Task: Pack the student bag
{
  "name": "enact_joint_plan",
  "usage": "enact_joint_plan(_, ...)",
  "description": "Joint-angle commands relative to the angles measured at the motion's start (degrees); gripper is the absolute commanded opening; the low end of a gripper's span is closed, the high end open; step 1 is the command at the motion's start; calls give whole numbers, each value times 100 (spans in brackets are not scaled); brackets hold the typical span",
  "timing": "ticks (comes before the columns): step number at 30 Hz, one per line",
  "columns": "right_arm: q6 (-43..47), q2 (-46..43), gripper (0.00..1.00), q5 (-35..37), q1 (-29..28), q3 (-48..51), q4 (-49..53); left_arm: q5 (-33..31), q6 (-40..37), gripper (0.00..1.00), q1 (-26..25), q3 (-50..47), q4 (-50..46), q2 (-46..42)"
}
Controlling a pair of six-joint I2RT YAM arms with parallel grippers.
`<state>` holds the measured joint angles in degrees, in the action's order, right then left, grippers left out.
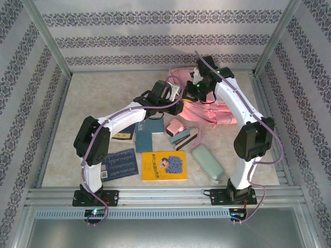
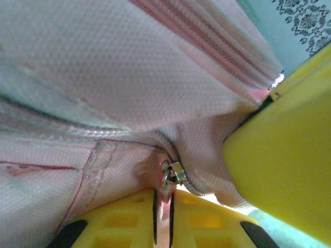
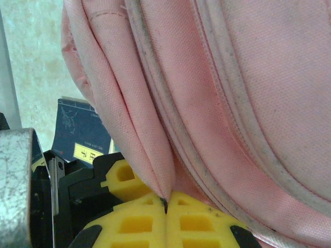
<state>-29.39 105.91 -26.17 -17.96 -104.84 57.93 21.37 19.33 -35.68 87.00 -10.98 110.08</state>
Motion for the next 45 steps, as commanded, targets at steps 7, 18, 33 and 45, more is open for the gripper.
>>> enact_joint_plan(7,396,-452,0,130,-114,-221,562,-377,-277,7,226,-480,111,-563)
enact_joint_plan(18,-18,-584,0,-472,18,-67,232,770,721,46,231,-1206,1272,-948)
enact_joint_plan(33,-190,-720,0,-797,137,198,69,2015,1636,28,254,-1210,2091,-900)
enact_joint_plan(45,-244,-756,0,-835,170,217,61,1638,1179,33,246,-1139,1200,-707)
